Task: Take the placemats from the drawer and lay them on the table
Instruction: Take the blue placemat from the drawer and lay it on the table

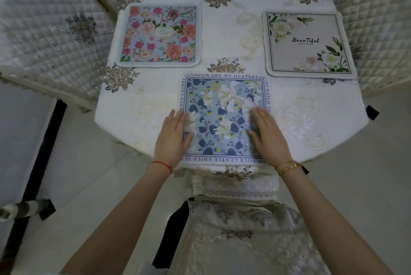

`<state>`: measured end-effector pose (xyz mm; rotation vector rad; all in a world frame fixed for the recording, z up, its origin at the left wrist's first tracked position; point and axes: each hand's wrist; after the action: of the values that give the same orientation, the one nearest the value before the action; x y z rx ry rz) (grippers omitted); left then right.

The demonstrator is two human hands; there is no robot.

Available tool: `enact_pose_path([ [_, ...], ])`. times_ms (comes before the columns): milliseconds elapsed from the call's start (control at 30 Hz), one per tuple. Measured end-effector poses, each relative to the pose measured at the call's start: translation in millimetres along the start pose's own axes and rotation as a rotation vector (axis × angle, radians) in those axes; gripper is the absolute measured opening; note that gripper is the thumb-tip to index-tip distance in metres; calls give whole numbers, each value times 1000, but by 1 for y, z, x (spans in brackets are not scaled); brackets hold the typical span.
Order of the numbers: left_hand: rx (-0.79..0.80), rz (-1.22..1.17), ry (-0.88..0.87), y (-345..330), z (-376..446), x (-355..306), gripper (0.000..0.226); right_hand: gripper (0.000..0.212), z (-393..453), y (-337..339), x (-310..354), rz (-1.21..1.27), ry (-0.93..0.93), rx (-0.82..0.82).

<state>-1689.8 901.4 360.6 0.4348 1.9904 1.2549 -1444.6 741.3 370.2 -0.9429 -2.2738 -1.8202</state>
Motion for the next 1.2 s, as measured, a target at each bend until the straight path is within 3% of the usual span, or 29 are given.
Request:
enact_pose_path([
  [200,103,-36,-53,-32,-20,-47,64,64,-13,-50,60,-3,146,129],
  [567,59,7,49,-19,-55,-2,62,61,-64,-28,-17,75,-7,48],
  [733,17,-9,-24,-17,-57,-34,62,67,-60,-35,13,93,4,24],
  [900,126,8,-28,-39,-43,-61,64,64,-47,-58,44,22,73,90],
  [1200,111,52,-8,-41,-53,-33,68,59,-77,-38,-5,71,30,66],
])
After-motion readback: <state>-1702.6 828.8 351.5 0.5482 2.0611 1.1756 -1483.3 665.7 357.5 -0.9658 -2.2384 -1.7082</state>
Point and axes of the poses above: each hand's wrist, its own z-axis towards the middle knuckle, its own y-axis out of the back of the hand, x = y × z, and after that the axes turned 13 degrees about x, right-handed
